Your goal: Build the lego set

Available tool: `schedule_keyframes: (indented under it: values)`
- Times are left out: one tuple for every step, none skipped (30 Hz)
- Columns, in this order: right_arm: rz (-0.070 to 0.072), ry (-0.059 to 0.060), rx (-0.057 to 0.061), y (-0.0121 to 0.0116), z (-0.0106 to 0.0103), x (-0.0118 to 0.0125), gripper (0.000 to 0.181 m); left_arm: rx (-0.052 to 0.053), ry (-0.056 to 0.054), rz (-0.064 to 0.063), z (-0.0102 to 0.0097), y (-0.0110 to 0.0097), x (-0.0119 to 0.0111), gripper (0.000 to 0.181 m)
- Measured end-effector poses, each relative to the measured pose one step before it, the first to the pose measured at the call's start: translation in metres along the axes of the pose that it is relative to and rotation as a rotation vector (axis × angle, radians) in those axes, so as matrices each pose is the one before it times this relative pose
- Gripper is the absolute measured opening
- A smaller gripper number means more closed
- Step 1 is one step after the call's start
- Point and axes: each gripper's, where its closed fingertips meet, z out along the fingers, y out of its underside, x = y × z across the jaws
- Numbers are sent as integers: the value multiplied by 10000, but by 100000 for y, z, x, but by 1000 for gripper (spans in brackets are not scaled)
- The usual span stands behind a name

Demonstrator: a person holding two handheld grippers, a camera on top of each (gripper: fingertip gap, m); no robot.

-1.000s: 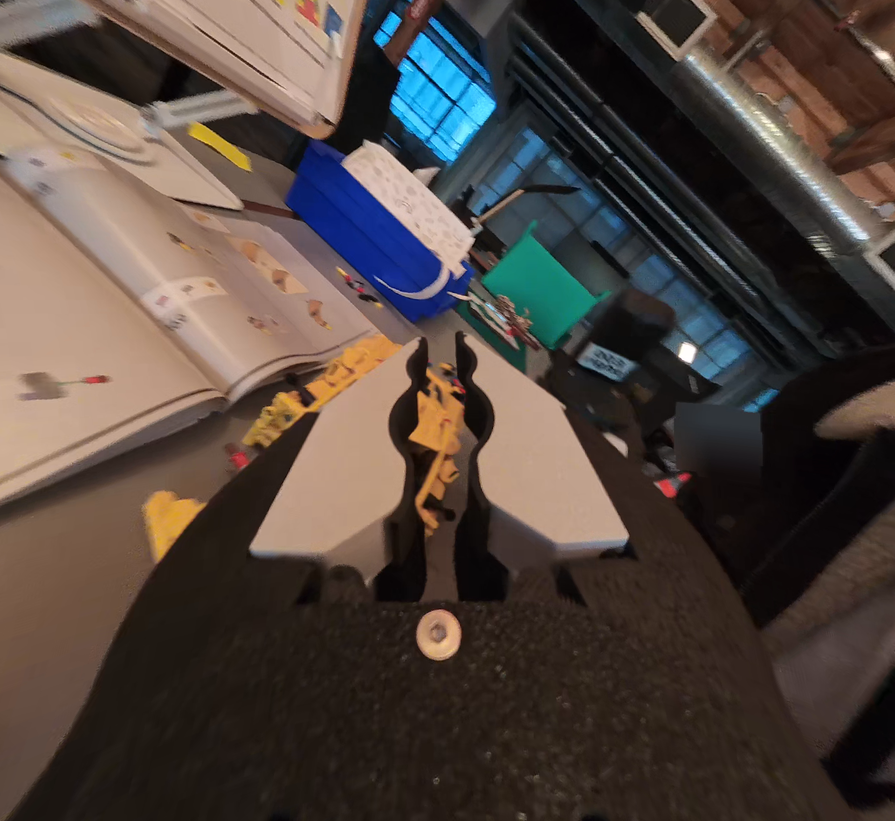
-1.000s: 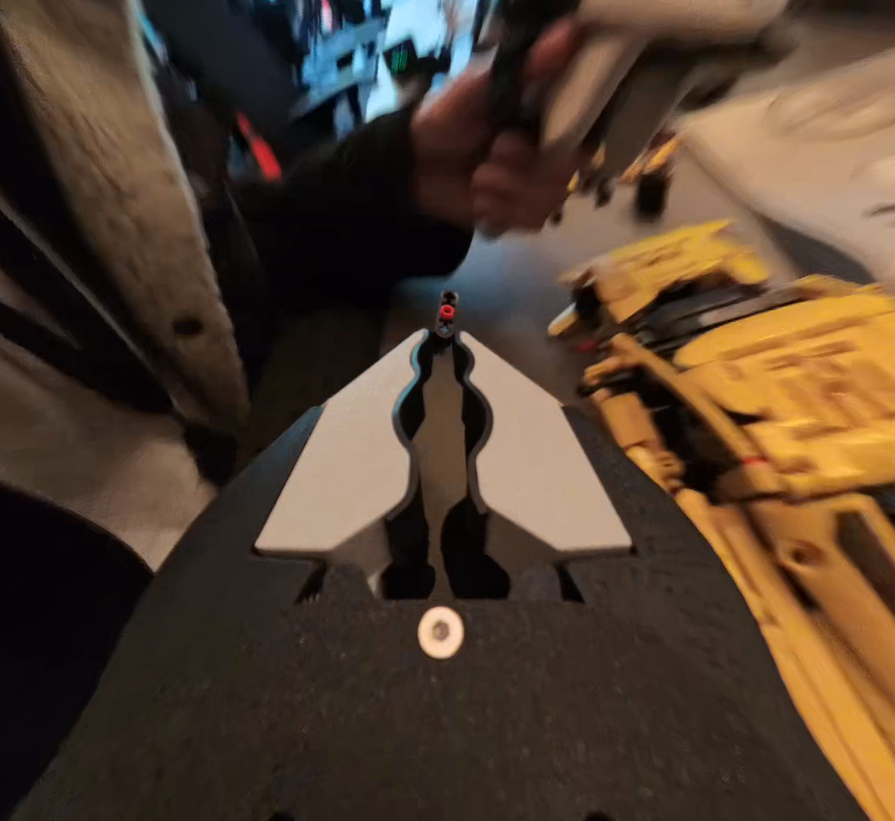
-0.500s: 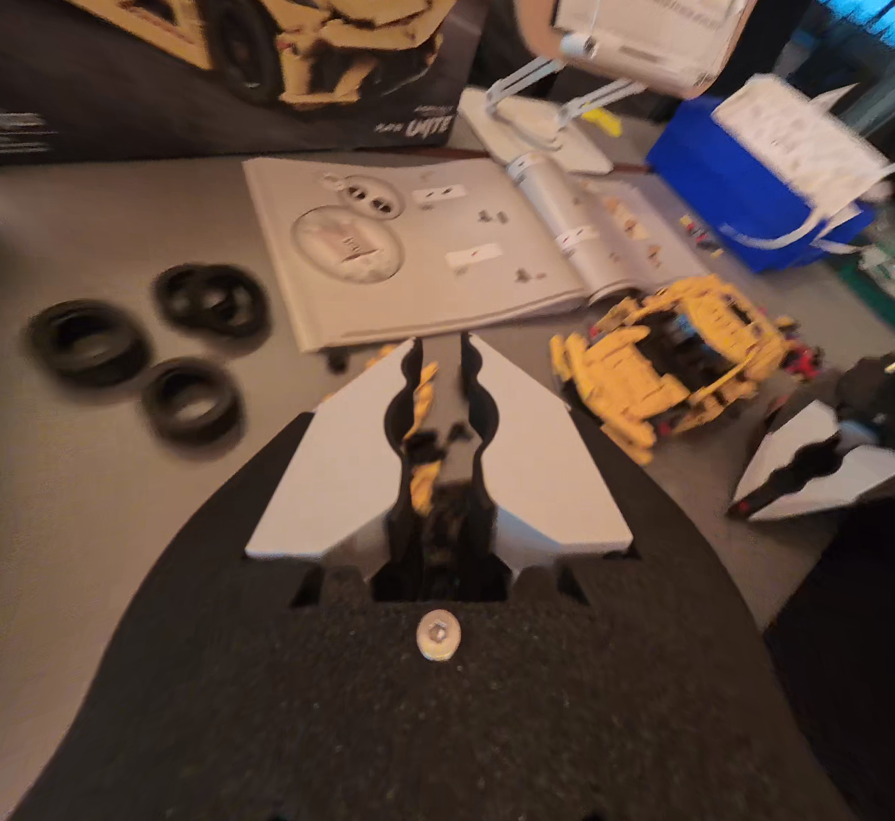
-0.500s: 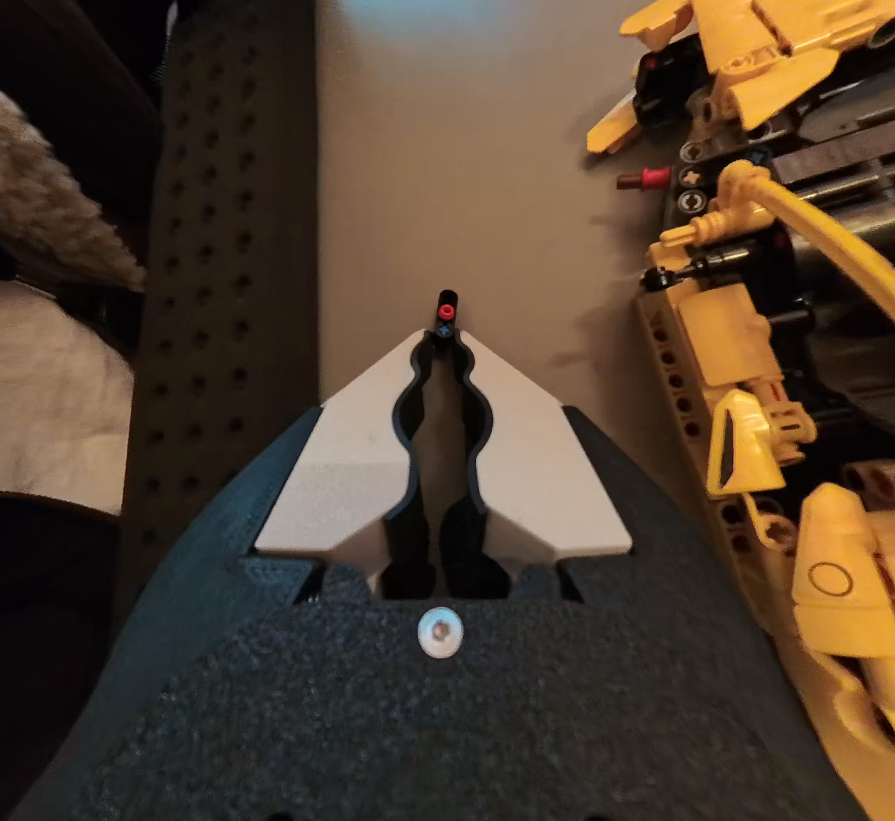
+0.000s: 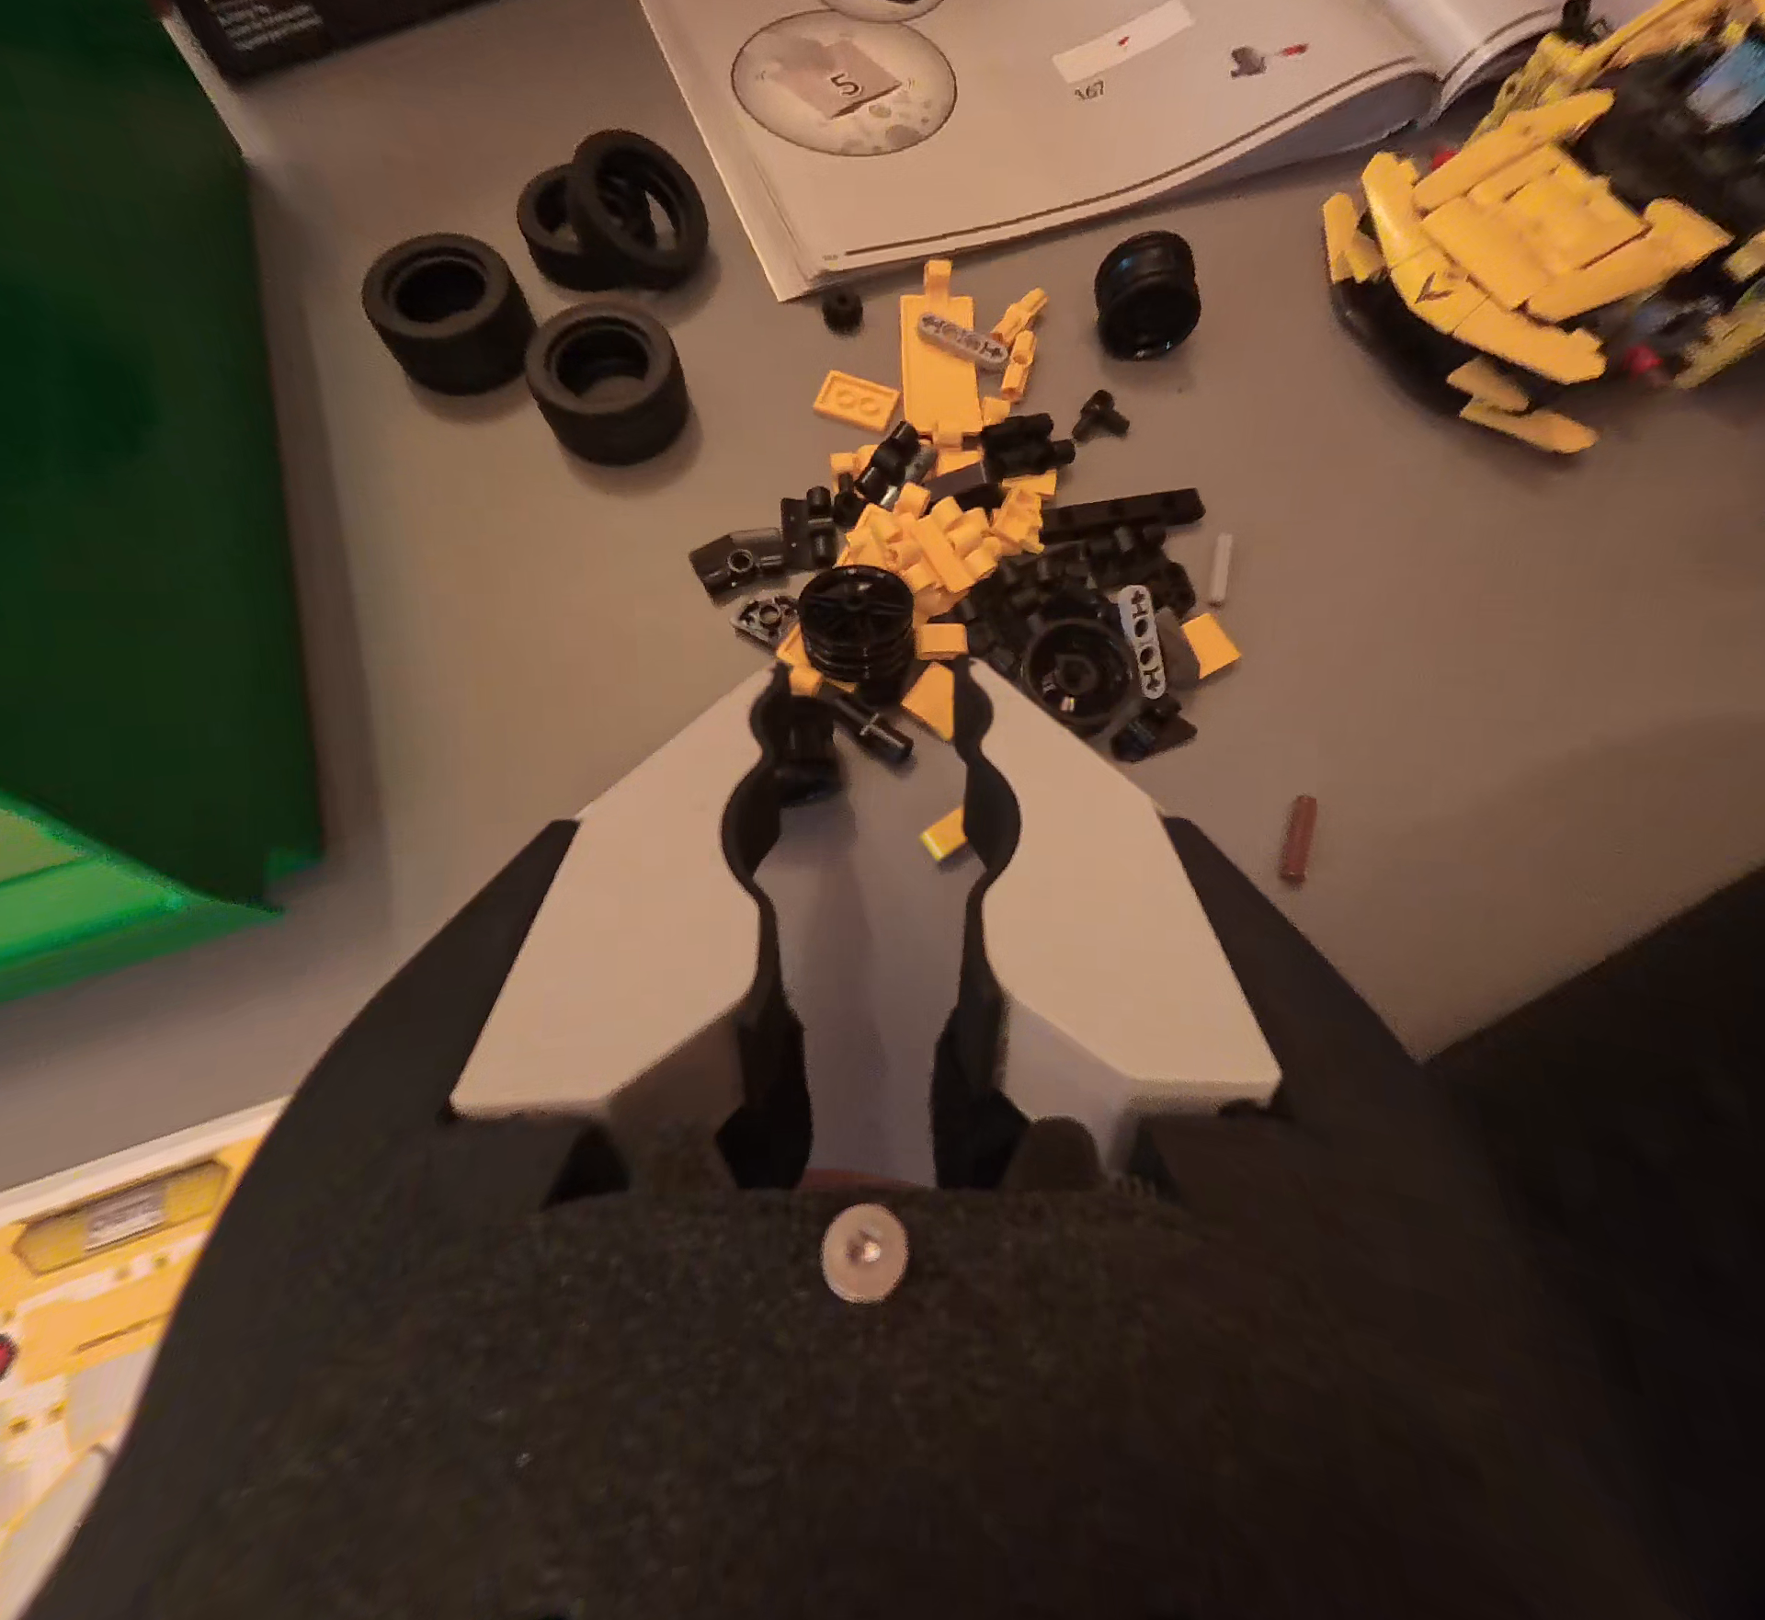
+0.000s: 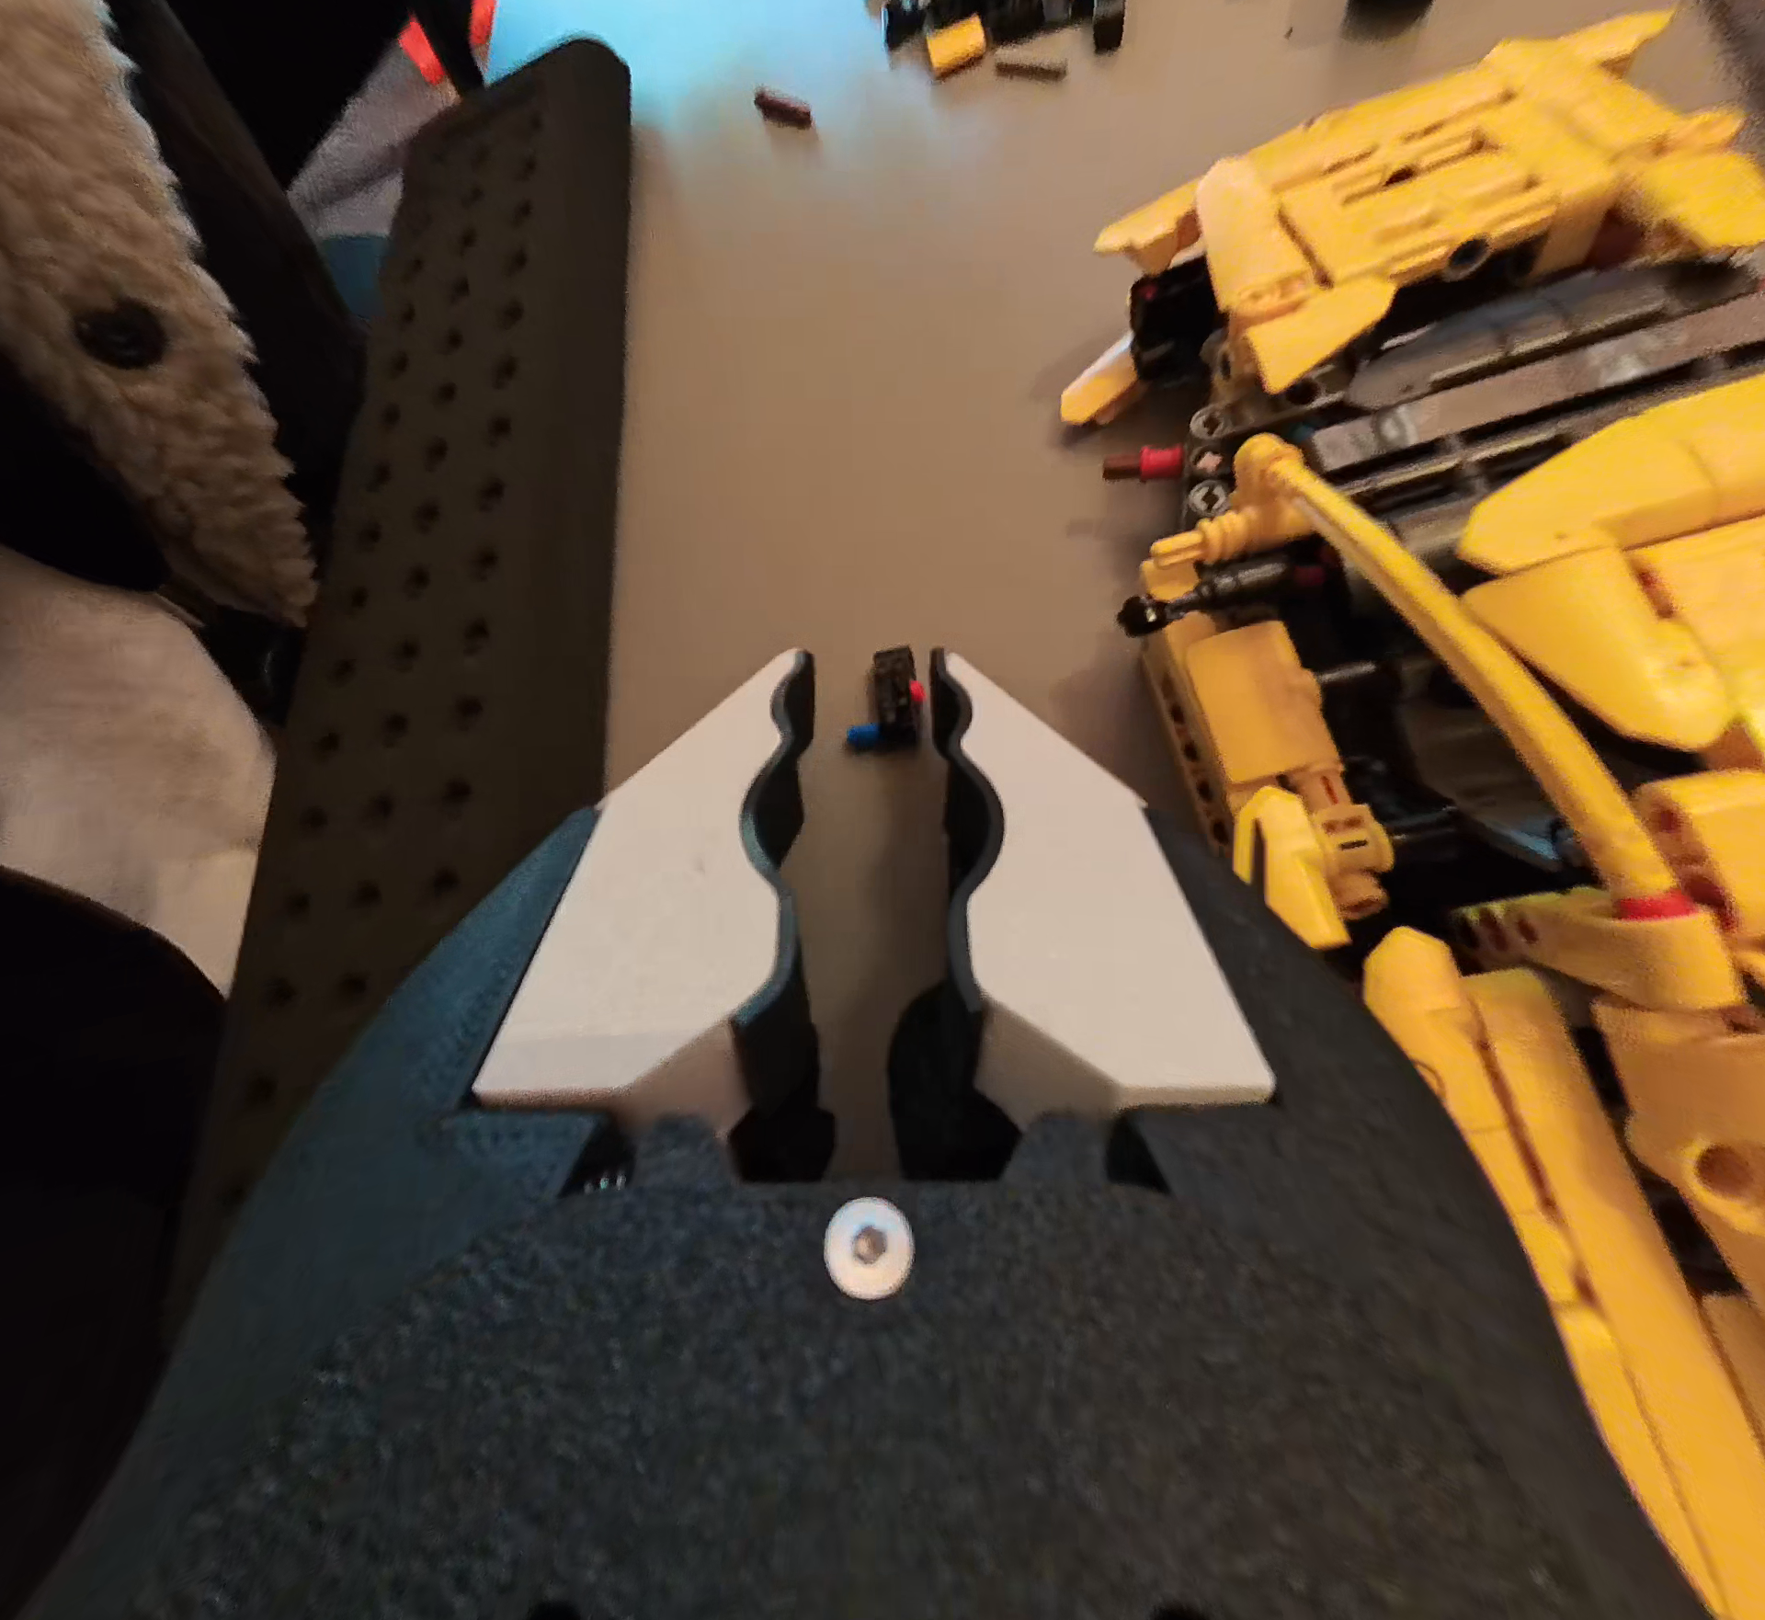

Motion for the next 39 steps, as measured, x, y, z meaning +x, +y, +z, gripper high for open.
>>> schedule_keyframes:
  values:
    - [-28, 63, 213, -398, -182, 100, 22, 1, -184, 263, 108, -162, -61, 33]
    - [-15, 72, 179, -341, -134, 100, 22, 78, -182, 187, 50, -298, -49, 33]
    - [-7, 81, 135, -274, -100, 101, 21, 121, 34, 107, 70, -328, 277, 33]
    - [-24, 69, 113, -227, -48, 58, 20, 57, 169, 58, 171, -237, 487, 33]
    - [-55, 63, 102, -222, 7, 8, 19, -64, 69, 58, 262, -69, 281, 33]
    - [-87, 70, 87, -205, 28, -14, 18, -115, -2, 87, 360, 48, 123, 33]
    - [-108, 57, 85, -203, 50, -69, 18, -115, -129, 100, 444, 52, -171, 33]
    - [-104, 3, 78, -182, 64, -146, 17, -60, -107, 100, 515, -54, -233, 33]
    - [-77, -7, 39, -118, 70, -123, 16, 0, 47, 41, 590, -121, -69, 33]
    - [-51, 7, 2, -56, 84, -81, 16, -52, 146, -58, 649, -80, 8, 33]
    - [-25, -7, -28, 23, 79, -72, 16, -141, 397, -50, 672, -19, 355, 34]
    - [-2, -26, -36, 70, 59, -82, 15, -125, 484, -8, 649, -105, 541, 33]
    - [5, -6, -36, 74, 45, -42, 15, -124, 300, 55, 635, -137, 326, 33]
    - [4, 9, -52, 117, 15, -7, 15, -251, 55, 154, 592, 95, -43, 34]
    - [-5, 17, -45, 82, -1, 17, 15, -422, -88, 276, 489, 386, -303, 33]
    - [1, 17, -15, 46, -32, 28, 15, -404, -136, 268, 363, 429, -409, 33]
    - [10, 8, 9, -11, -53, 9, 15, -269, -61, 154, 249, 306, -294, 34]
    - [15, -4, 24, -24, -37, -9, 15, -187, 59, 79, 150, 230, -87, 33]
    - [17, -11, 19, -21, -38, -11, 15, -135, 73, 63, 71, 149, -13, 32]
    - [11, 0, 14, -15, -20, 3, 15, -150, 135, 104, 4, 180, 157, 23]
    - [1, 3, 6, -9, -1, 17, 15, -149, -7, 119, 9, 153, 7, 23]
    - [4, 8, -5, 3, -1, 17, 15, -38, -109, 169, -50, -17, -79, 21]
    - [4, 18, -4, -7, -6, 29, 14, 60, -176, 232, -110, -138, -117, 6]
    - [-4, -5, 5, -11, -4, -15, 14, 155, -228, 202, -130, -242, -165, 6]
    - [-7, -2, 14, -24, -13, -16, 14, 130, -134, 110, -144, -195, -109, 6]
    - [-10, 15, 25, -51, -25, 8, 14, 49, 5, 1, -121, -33, -15, 6]
    - [-2, 10, 23, -39, -27, 12, 14, 21, 0, -82, -135, 61, -103, 6]
    - [12, -2, 10, -6, -15, 10, 14, 31, -106, -110, -221, 145, -321, 6]
    - [20, 14, -8, 23, -4, 44, 14, -15, -68, -107, -328, 325, -328, 6]
    - [15, 32, -18, 37, -11, 74, 14, -26, -69, -150, -384, 386, -402, 6]
    - [1, 27, -17, 44, 7, 53, 13, -10, -182, -156, -483, 391, -591, 6]
    - [3, -3, -6, 8, 6, 14, 13, 50, -175, -151, -604, 351, -611, 6]
    - [11, -11, 5, -15, -7, -13, 13, 140, -159, -202, -704, 192, -637, 6]
    - [0, -4, 14, -27, 4, -8, 13, 231, -307, -209, -804, 38, -912, 6]
    - [-6, -12, 9, -25, 15, -32, 13, 306, -415, -181, -848, -73, -1101, 6]
    - [5, -15, -9, 8, 23, -34, 13, 295, -273, -229, -758, -58, -927, 6]
    - [5, 2, -26, 43, 41, 10, 13, 192, -125, -332, -572, 100, -721, 6]
    - [-10, 13, -42, 71, 48, 21, 13, 44, -85, -382, -368, 350, -644, 6]
    - [-9, 2, -44, 77, 44, -4, 13, -102, 33, -316, -180, 605, -383, 6]
